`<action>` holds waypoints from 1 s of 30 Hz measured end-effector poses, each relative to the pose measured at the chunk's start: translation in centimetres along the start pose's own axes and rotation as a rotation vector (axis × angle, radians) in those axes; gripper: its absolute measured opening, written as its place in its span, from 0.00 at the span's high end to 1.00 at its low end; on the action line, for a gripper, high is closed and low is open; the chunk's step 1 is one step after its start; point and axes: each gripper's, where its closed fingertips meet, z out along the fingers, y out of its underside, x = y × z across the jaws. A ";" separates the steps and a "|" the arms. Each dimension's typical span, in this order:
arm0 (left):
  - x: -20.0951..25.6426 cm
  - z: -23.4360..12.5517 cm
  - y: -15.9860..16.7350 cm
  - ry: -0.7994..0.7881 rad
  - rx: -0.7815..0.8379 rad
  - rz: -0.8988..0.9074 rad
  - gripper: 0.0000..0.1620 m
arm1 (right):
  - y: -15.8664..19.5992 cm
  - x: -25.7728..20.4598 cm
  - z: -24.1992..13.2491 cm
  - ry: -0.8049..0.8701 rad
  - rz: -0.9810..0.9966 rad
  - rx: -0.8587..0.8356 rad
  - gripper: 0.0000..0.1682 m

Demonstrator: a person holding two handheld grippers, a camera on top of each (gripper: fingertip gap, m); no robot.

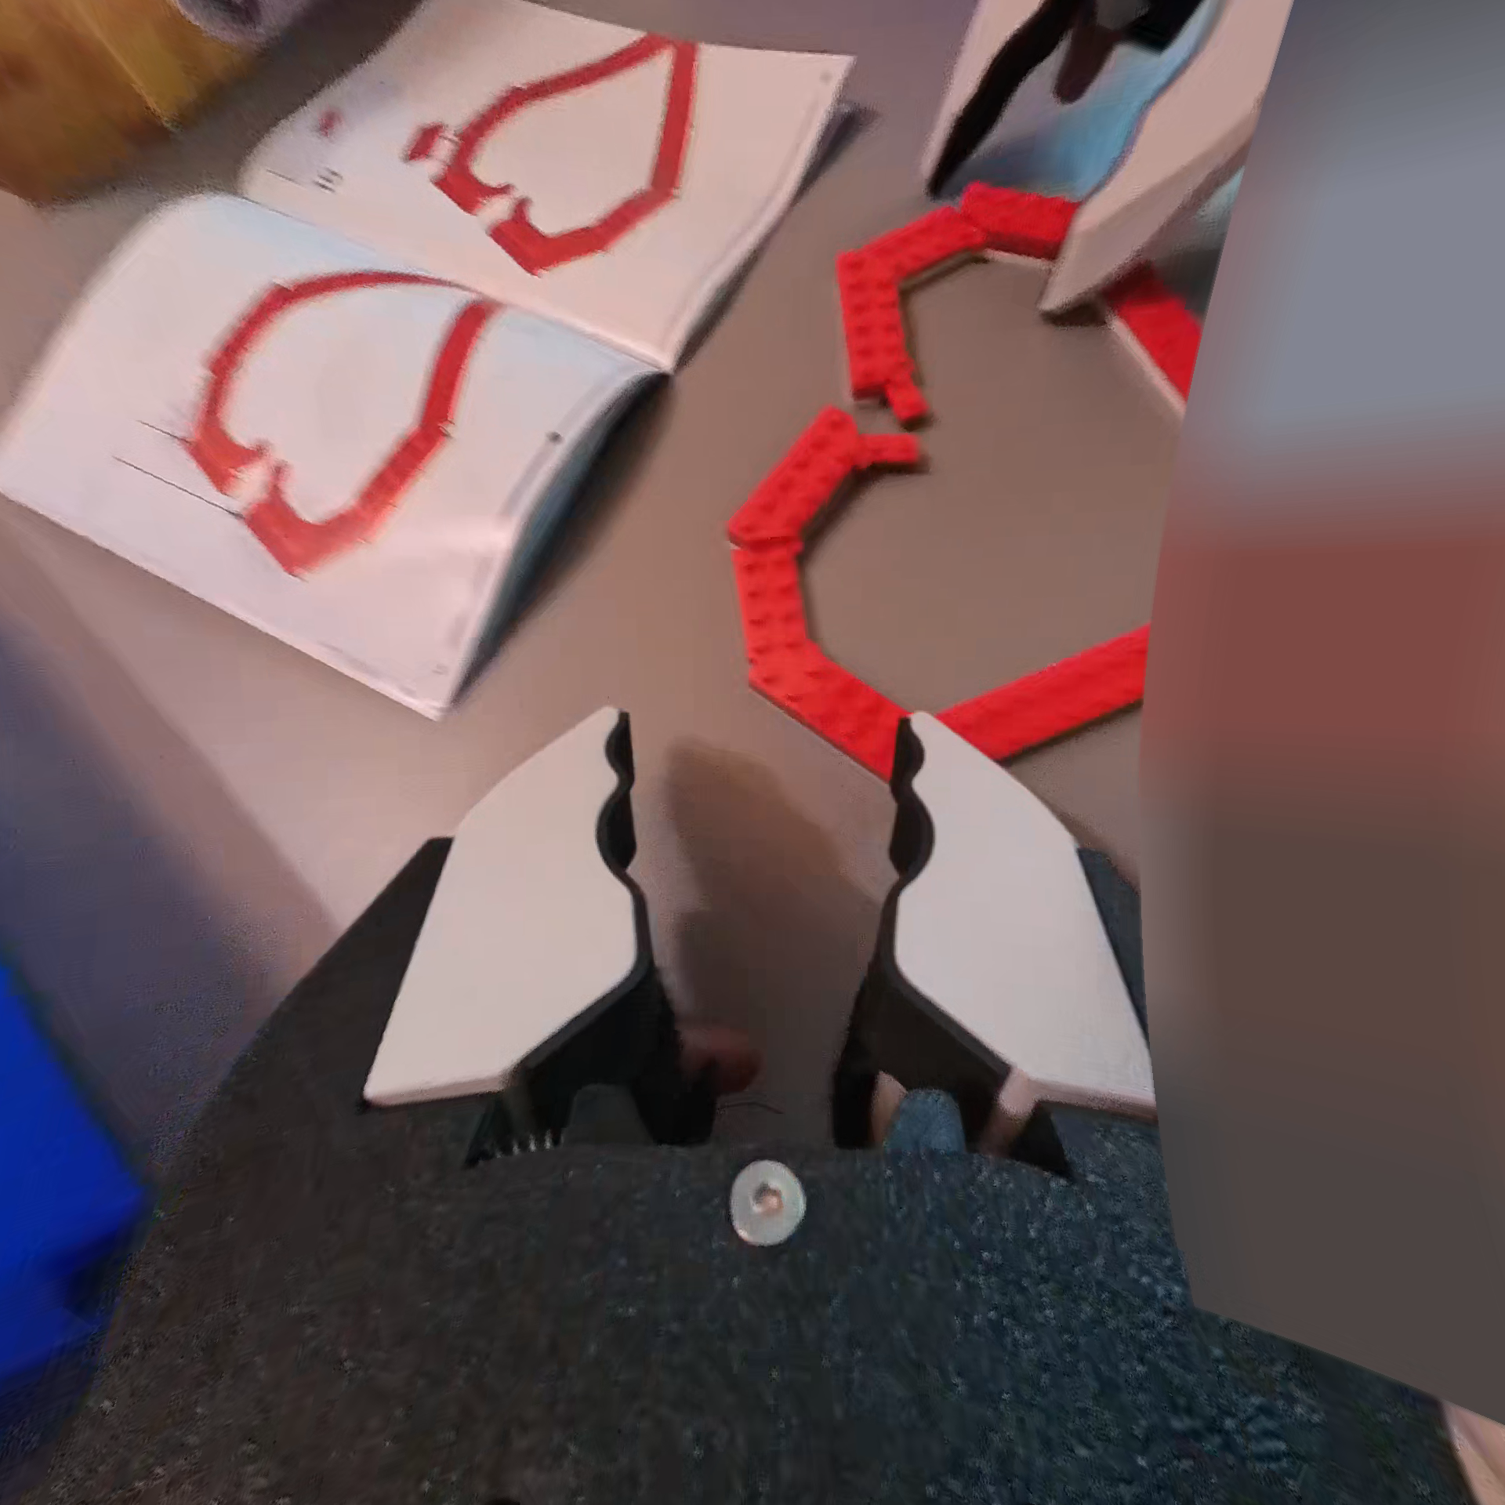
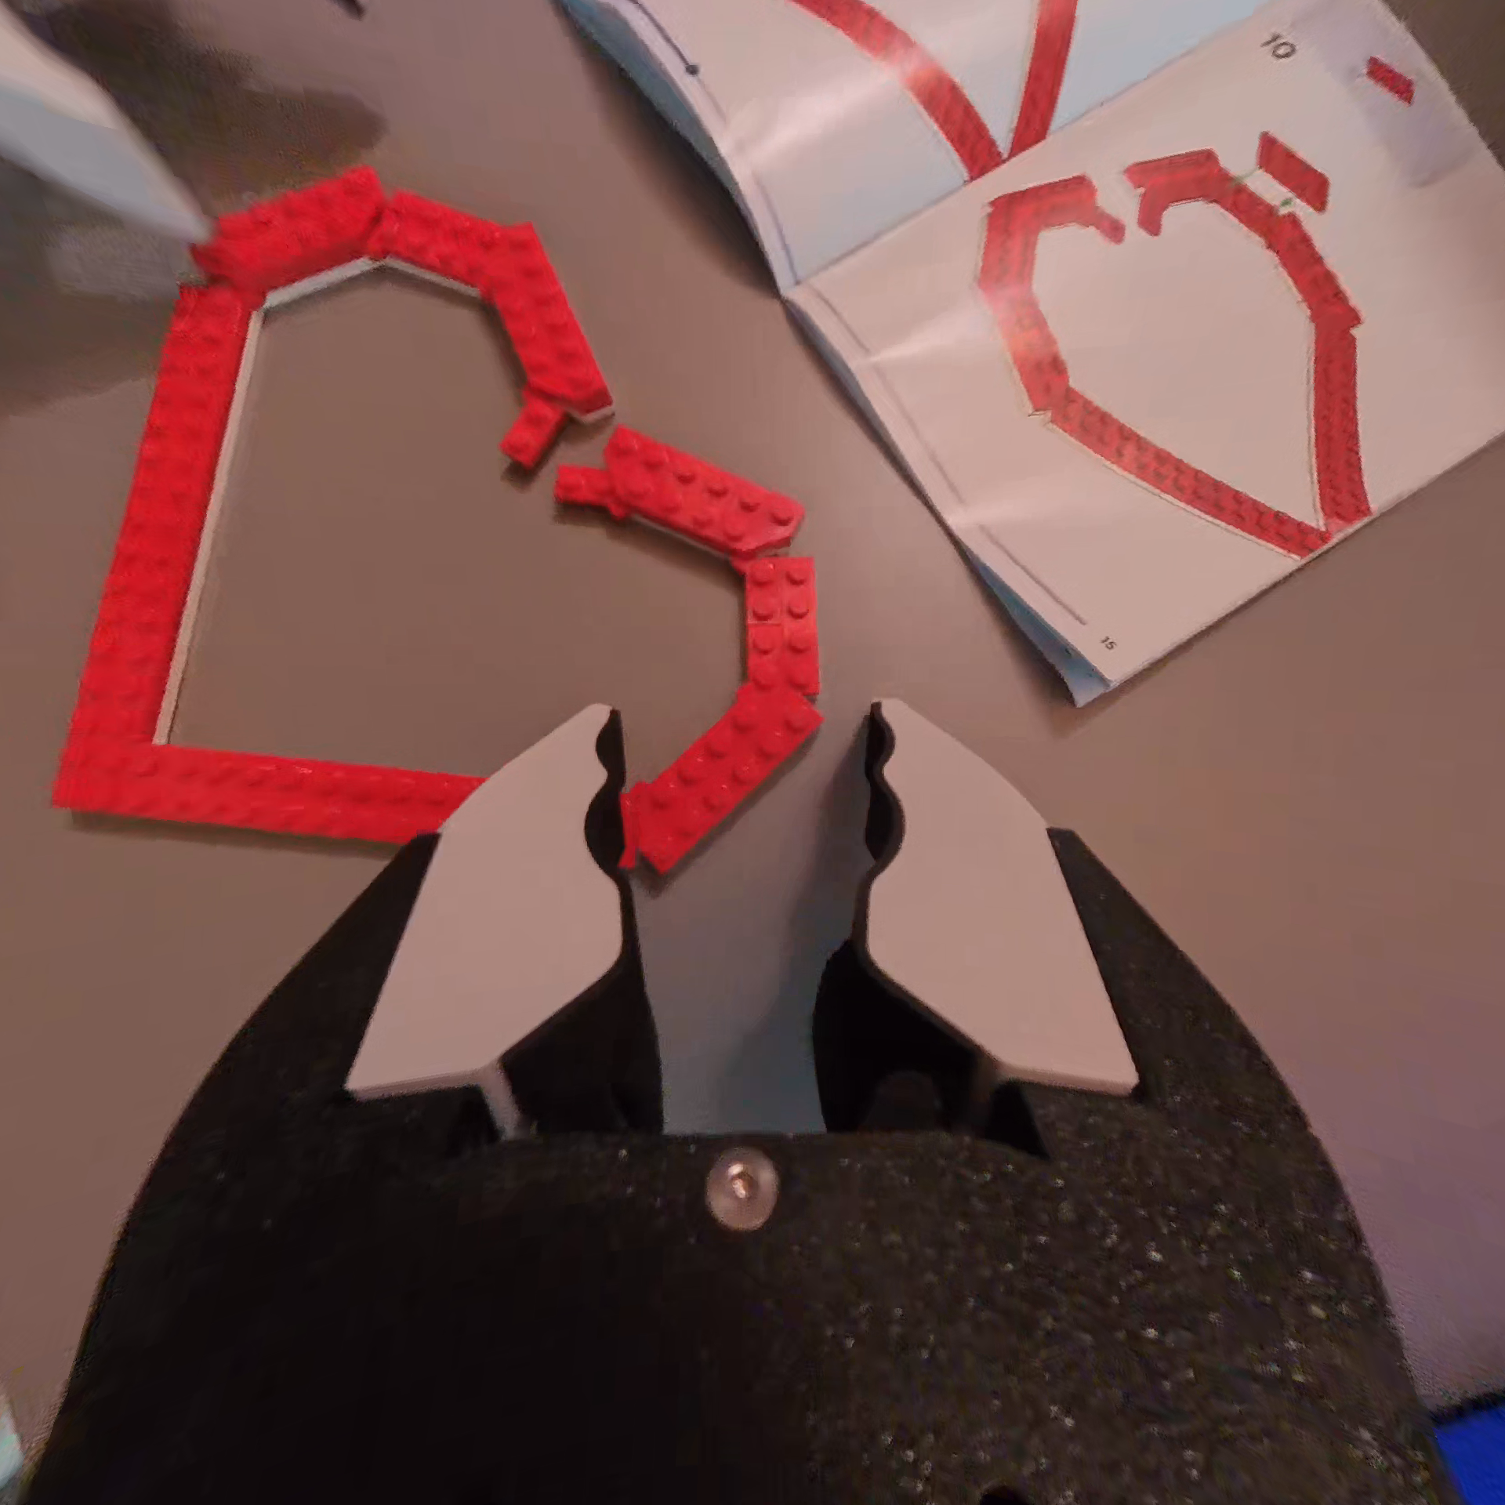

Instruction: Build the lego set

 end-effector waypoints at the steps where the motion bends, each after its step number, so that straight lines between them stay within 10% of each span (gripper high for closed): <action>1: 0.7 -0.1 0.3 0.040 0.014 -0.020 0.60 | 0.0 0.0 0.0 0.013 0.017 0.001 0.66; 30: 1.3 1.3 -2.1 0.096 0.064 0.313 0.64 | -0.5 0.1 0.0 0.016 -0.057 -0.002 0.75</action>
